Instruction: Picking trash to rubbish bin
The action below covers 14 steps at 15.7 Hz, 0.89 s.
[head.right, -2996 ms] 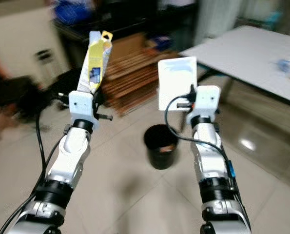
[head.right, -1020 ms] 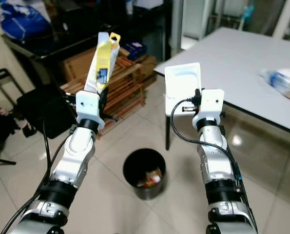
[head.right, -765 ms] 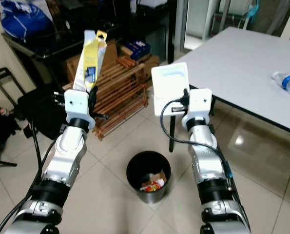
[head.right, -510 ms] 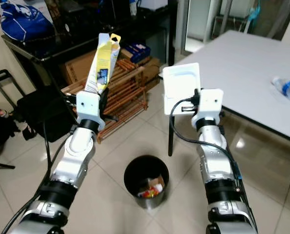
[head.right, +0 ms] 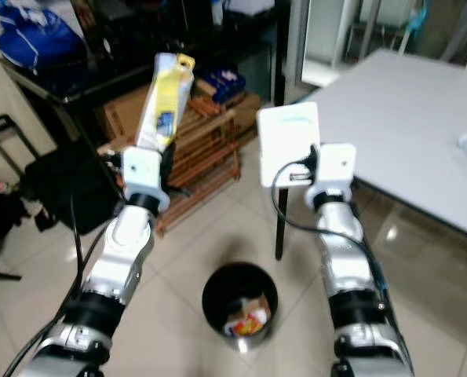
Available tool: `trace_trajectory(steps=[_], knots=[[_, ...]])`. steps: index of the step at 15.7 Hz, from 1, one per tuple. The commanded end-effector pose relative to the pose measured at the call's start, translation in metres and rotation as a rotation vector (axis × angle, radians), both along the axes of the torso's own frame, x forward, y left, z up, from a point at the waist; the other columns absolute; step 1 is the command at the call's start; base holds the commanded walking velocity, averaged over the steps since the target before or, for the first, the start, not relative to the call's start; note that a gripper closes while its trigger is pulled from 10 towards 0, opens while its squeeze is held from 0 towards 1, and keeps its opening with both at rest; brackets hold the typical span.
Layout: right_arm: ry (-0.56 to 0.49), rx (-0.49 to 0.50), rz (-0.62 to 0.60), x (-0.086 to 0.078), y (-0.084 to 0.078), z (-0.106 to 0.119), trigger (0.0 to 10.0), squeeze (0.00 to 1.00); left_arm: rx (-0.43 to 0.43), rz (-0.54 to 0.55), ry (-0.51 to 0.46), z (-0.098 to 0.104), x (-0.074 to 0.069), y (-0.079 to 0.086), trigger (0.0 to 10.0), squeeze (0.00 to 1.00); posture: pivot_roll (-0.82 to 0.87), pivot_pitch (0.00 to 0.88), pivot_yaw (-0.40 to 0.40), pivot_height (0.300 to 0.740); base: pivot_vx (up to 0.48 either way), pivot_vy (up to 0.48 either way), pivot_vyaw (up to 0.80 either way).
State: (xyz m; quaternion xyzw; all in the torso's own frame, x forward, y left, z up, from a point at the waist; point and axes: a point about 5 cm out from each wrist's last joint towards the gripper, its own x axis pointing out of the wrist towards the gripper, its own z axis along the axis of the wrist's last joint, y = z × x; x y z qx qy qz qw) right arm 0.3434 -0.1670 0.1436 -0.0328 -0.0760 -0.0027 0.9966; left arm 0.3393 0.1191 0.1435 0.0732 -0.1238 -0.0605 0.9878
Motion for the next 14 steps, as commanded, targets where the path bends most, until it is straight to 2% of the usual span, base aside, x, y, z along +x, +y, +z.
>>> trace_trajectory(steps=[1, 4, 6, 8, 14], knots=[[-0.018, 0.007, 0.034, 0.003, 0.012, 0.006, 10.0, 0.0, 0.01, 0.032, -0.018, 0.005, 0.002, 0.011, 10.0, 0.0, 0.0, 0.016, 0.082, 0.74, 0.375, 0.0, 0.0], [-0.015, 0.018, 0.037, 0.003, 0.012, 0.006, 10.0, 0.0, 0.011, 0.031, -0.018, 0.005, 0.002, 0.011, 10.0, 0.0, 0.0, 0.016, 0.081, 0.74, 0.375, 0.0, 0.0], [-0.016, 0.027, 0.041, 0.003, 0.012, 0.007, 10.0, 0.0, 0.013, 0.03, -0.017, 0.005, 0.002, 0.011, 10.0, 0.0, 0.0, 0.015, 0.083, 0.74, 0.375, 0.0, -0.65], [-0.026, 0.012, 0.046, 0.003, 0.013, 0.007, 10.0, 0.0, 0.015, 0.026, -0.021, 0.005, 0.001, 0.01, 10.0, 0.0, 0.0, 0.015, 0.082, 0.74, 0.324, 0.0, 0.0], [0.057, -0.02, 0.025, 0.003, 0.01, -0.008, 10.0, 0.0, 0.005, 0.006, -0.03, 0.005, -0.001, 0.007, 10.0, 0.0, 0.0, 0.011, 0.078, 0.74, 0.0, 0.0, 0.0]])
